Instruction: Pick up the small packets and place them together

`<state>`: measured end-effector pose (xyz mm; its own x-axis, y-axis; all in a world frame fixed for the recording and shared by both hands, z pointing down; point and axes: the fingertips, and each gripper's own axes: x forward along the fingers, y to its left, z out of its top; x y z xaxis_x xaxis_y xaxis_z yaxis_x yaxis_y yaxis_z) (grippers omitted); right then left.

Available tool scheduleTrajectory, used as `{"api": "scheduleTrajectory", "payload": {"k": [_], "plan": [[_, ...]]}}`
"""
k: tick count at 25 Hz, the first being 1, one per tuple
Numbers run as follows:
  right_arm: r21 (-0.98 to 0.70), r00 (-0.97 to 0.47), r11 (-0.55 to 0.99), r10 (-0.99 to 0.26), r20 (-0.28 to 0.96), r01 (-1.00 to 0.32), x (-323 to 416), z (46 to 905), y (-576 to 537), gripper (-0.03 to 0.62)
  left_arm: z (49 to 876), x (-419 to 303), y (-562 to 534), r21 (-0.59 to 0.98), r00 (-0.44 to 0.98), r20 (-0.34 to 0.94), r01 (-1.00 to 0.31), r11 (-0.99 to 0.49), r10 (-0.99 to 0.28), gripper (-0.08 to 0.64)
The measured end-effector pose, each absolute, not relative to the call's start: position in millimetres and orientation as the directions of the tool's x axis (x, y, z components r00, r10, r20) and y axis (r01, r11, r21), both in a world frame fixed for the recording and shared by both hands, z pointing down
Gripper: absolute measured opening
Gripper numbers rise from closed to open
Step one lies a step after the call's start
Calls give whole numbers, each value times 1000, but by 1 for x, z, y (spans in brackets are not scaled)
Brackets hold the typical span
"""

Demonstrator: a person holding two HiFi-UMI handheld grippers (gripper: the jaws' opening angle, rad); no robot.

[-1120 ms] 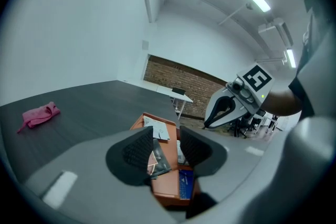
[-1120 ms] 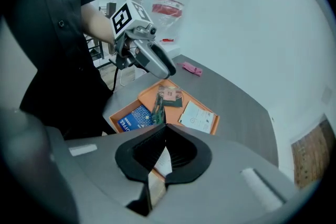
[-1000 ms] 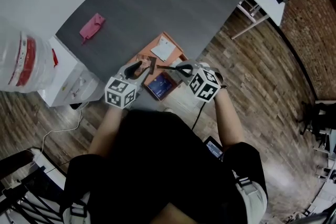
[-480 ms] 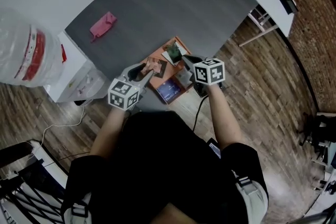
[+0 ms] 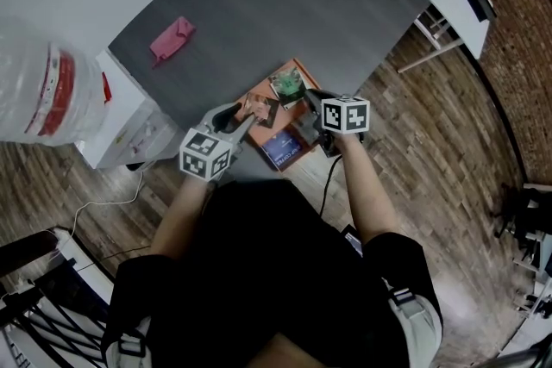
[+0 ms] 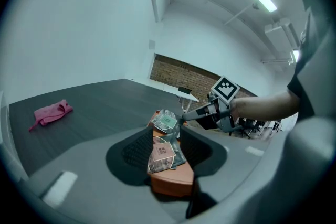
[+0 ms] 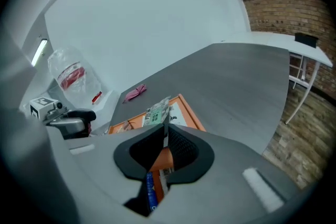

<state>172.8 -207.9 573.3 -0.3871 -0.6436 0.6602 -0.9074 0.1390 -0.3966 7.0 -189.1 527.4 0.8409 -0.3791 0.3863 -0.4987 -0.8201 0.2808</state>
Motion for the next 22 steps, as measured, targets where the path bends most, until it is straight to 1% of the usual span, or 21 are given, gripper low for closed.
{"api": "scheduleTrajectory", "payload": {"k": [6,10,12,15,19,22], "plan": [[-264,-346,226,-680,647,-938,173,566,-208,112,528,15,-189,278,847,388,-484,-830,-364,155],[-211,-335,261,-705,625,-942,176,552,-204,113,524,21,-189,272,852,380,-474,-837,-359,155],[-193,-335,276,-725,601,-942,178,541,-202,109,521,26,-189,266,856,375,-467,-843,-356,155],[-146,-333,304,-761,557,-941,181,523,-193,84,516,33,-187,255,860,365,-460,-851,-355,155],[-33,-294,319,-823,486,-947,190,499,-167,21,506,39,-183,249,864,333,-467,-849,-377,152],[-40,-286,299,-856,431,-953,201,488,-143,5,499,40,-178,239,858,311,-488,-839,-410,149]]}}
